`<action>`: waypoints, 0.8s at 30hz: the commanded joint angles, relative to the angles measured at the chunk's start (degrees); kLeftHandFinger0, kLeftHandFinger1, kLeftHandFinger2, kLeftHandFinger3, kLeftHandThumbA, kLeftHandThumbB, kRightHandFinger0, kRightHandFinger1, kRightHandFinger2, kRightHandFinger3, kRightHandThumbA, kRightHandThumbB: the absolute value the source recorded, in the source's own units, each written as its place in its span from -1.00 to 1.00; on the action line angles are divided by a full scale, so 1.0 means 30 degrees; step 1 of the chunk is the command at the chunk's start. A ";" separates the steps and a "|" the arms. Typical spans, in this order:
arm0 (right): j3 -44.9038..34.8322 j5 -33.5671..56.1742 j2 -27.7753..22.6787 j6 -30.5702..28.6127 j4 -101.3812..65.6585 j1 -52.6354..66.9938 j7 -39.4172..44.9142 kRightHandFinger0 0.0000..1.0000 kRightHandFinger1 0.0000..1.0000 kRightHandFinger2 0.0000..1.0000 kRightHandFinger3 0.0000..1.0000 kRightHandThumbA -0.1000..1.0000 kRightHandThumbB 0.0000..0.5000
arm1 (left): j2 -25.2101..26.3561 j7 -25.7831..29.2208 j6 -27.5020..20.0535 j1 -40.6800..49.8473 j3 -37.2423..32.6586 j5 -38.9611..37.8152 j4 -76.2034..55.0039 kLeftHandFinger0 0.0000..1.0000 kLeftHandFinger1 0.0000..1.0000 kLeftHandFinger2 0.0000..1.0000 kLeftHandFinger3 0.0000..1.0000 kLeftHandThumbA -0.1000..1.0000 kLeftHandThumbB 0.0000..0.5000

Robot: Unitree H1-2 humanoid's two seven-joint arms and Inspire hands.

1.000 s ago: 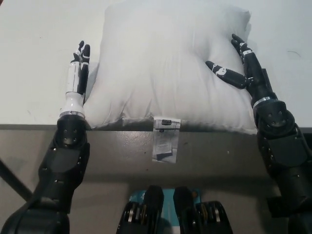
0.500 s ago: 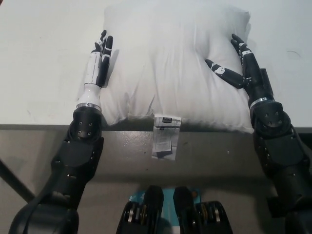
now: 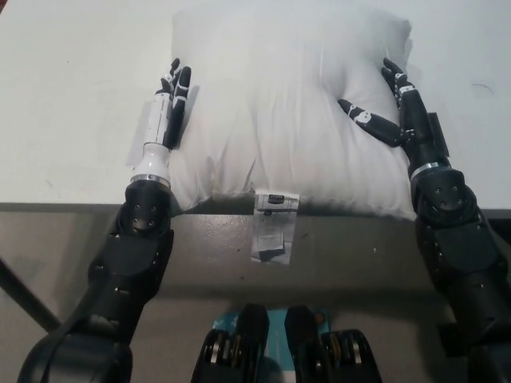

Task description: The robot uses both hands to lift the pillow and then drops it on the table

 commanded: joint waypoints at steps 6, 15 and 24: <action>-0.0577 0.0677 -0.0392 0.0593 0.1351 0.0154 -0.0176 1.00 1.00 1.00 1.00 1.00 -0.22 | -0.0277 -0.0498 -0.0451 -0.0788 0.0113 -0.0400 0.1395 1.00 1.00 1.00 1.00 1.00 -0.55; -0.0610 0.0929 -0.0342 0.0741 0.1842 0.0170 -0.0123 1.00 1.00 1.00 1.00 1.00 -0.15 | -0.0366 -0.0428 -0.0358 -0.0679 0.0589 -0.0892 0.2903 1.00 1.00 1.00 1.00 1.00 -0.78; -0.0853 0.1607 0.0197 0.0343 0.2993 -0.0234 0.0287 1.00 1.00 1.00 1.00 1.00 -0.09 | -0.0335 -0.0581 -0.0168 -0.0641 0.1076 -0.1437 0.3975 1.00 1.00 1.00 1.00 1.00 -0.83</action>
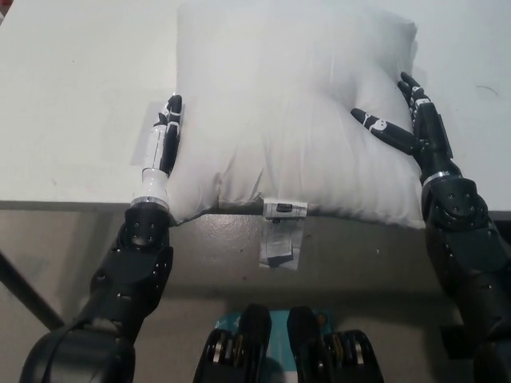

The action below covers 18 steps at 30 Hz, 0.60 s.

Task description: The robot uses both hands to lift the pillow and then drops it on the table

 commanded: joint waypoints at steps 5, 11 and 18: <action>0.0628 -0.0113 0.0808 0.1108 0.0643 -0.0026 0.0224 1.00 1.00 1.00 1.00 1.00 -0.20 | -0.0548 -0.0447 -0.0053 -0.0321 0.0324 -0.0596 0.0728 1.00 1.00 1.00 1.00 1.00 -0.76; 0.0449 0.0184 0.0748 0.0913 0.1412 -0.0176 0.0234 1.00 1.00 1.00 1.00 1.00 -0.31 | -0.0574 -0.0449 -0.0206 -0.0268 0.0189 -0.0547 0.0595 1.00 1.00 1.00 1.00 1.00 -0.74; 0.0364 0.0217 0.0651 0.0510 0.2538 -0.0405 -0.0017 1.00 1.00 1.00 1.00 1.00 -0.21 | -0.0595 -0.0652 -0.0198 -0.0384 0.0217 -0.0699 0.0573 1.00 1.00 1.00 1.00 1.00 -0.74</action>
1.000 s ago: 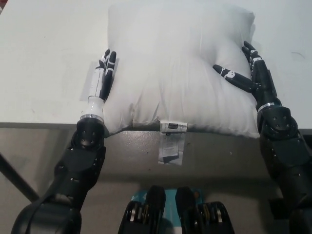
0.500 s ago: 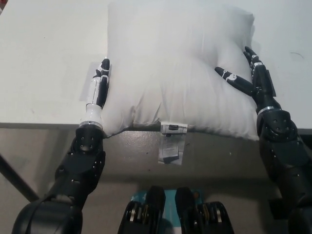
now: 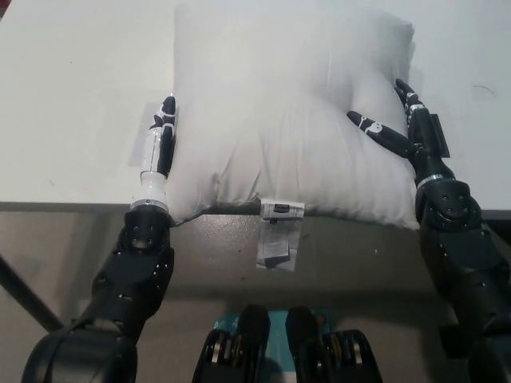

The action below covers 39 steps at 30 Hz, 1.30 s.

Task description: The robot uses both hands to lift the pillow and then drops it on the table

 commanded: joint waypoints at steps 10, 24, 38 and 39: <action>0.0329 -0.0194 0.0291 0.0792 0.2057 0.0191 -0.0321 1.00 1.00 1.00 1.00 1.00 -0.33 | -0.0558 -0.0635 0.0096 -0.0086 -0.0094 -0.0331 0.0142 1.00 1.00 1.00 1.00 1.00 -0.80; 0.0795 -0.0371 0.0476 0.0120 0.3178 0.0080 0.0125 1.00 1.00 1.00 1.00 1.00 -0.32 | -0.0497 -0.0979 0.0097 -0.0127 0.0240 -0.0926 0.0364 1.00 1.00 1.00 1.00 1.00 -0.76; 0.2538 -0.0252 0.2365 -0.0218 0.0467 -0.0178 0.2717 1.00 1.00 1.00 1.00 1.00 0.13 | -0.1761 -0.2034 0.0095 -0.0346 0.0345 -0.1688 -0.0575 1.00 1.00 1.00 1.00 1.00 -0.49; 0.2577 -0.0223 0.2400 -0.0194 0.0388 -0.0197 0.2756 1.00 1.00 1.00 1.00 1.00 0.14 | -0.1792 -0.2055 0.0095 -0.0374 0.0357 -0.1734 -0.0595 1.00 1.00 1.00 1.00 1.00 -0.49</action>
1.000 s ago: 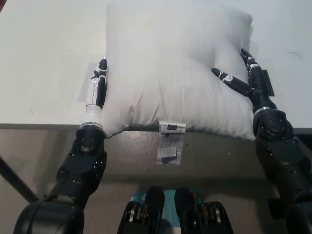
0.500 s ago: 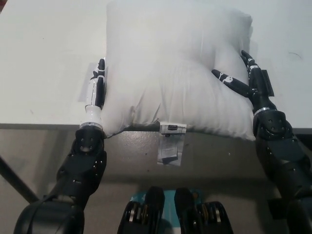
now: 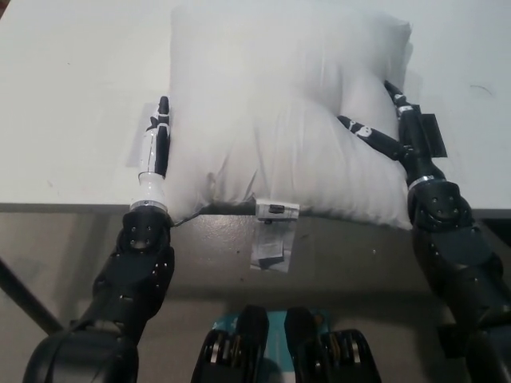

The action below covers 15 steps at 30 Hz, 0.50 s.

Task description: The robot uses both hands to lift the pillow and then drops it on the table

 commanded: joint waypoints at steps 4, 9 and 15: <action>0.1613 -0.0316 0.2850 0.1135 -0.1692 0.0175 0.2216 1.00 1.00 1.00 1.00 1.00 0.10 | -0.2347 -0.1747 0.0126 -0.0472 0.0118 -0.0923 -0.1093 1.00 1.00 1.00 1.00 1.00 -0.43; 0.1869 -0.0295 0.2957 0.1294 -0.2262 0.0390 0.1947 1.00 1.00 1.00 1.00 1.00 0.02 | -0.2589 -0.1777 0.0126 -0.0297 0.0223 -0.1196 -0.1509 1.00 1.00 1.00 1.00 1.00 -0.48; 0.1592 0.0150 0.3396 0.1541 -0.2834 0.0774 0.1511 1.00 1.00 1.00 1.00 1.00 0.06 | -0.3483 -0.1409 0.0126 -0.0093 0.0660 -0.1921 -0.2075 1.00 1.00 1.00 1.00 1.00 -0.42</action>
